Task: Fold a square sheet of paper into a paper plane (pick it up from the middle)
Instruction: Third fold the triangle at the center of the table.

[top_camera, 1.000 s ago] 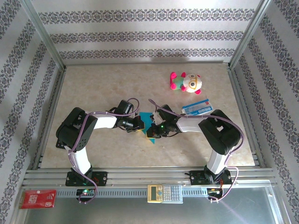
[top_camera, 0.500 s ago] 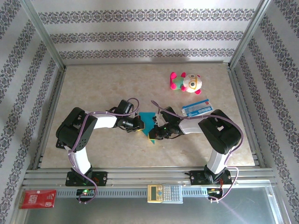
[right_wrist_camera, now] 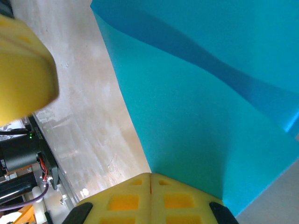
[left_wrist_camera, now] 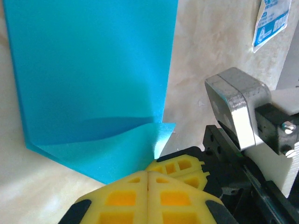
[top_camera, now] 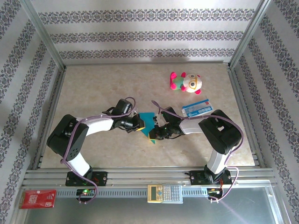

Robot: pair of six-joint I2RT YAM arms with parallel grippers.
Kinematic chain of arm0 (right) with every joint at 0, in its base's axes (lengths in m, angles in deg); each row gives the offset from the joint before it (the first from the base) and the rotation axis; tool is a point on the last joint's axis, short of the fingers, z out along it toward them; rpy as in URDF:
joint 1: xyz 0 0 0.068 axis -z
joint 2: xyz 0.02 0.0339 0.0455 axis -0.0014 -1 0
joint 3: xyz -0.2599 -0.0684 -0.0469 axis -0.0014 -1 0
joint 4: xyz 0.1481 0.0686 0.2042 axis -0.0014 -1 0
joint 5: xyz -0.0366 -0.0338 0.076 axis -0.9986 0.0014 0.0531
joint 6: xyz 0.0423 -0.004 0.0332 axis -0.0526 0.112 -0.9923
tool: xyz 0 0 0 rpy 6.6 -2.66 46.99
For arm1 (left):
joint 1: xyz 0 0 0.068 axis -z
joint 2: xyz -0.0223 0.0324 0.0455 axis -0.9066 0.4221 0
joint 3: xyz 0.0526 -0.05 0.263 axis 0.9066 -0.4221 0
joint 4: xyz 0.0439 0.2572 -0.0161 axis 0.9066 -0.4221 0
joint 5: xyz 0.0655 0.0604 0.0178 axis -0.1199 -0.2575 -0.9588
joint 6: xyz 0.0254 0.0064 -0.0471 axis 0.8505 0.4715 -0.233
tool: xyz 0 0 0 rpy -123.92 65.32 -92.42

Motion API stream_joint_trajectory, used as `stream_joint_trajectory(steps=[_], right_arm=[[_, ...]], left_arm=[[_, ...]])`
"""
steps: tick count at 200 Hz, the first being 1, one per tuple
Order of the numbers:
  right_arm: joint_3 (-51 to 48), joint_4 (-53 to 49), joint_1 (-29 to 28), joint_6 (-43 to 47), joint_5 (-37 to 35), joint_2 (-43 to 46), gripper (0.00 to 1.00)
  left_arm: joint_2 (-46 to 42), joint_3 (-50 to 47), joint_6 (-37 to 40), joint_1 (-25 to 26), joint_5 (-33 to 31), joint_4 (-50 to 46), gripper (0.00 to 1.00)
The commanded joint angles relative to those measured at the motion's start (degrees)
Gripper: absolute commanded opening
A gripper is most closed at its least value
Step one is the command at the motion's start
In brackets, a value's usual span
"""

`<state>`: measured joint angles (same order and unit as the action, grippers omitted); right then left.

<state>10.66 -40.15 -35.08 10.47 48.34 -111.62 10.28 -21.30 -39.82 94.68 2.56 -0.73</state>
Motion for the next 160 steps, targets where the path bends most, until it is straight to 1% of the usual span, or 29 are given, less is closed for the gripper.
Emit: stream_joint_trajectory(steps=[1,35,77,102,127,160], right_arm=[[-2.67,-6.79,0.74,1.94,-5.11,-1.62,0.02],[-2.50,-7.45,0.73,2.00,-5.34,-1.62,0.02],[-2.67,-8.63,0.73,2.51,-5.95,-1.54,0.01],[-2.52,-10.52,0.73,2.81,-6.73,-1.61,0.01],[-1.63,-14.71,0.77,3.57,-7.93,-2.23,0.01],[-1.20,-17.78,0.82,4.04,-8.78,-3.17,0.01]], left_arm=[[1.43,-0.80,-3.10,1.86,0.08,2.76,0.02],[4.73,-0.03,-4.19,3.64,0.08,4.61,0.00],[7.28,-0.03,-3.40,3.66,-2.28,4.08,0.00],[8.37,0.08,-1.46,2.91,-4.09,2.54,0.00],[8.87,-0.70,-0.49,1.49,-4.01,2.50,0.00],[8.85,-0.92,0.33,-0.49,-3.35,2.38,0.00]])
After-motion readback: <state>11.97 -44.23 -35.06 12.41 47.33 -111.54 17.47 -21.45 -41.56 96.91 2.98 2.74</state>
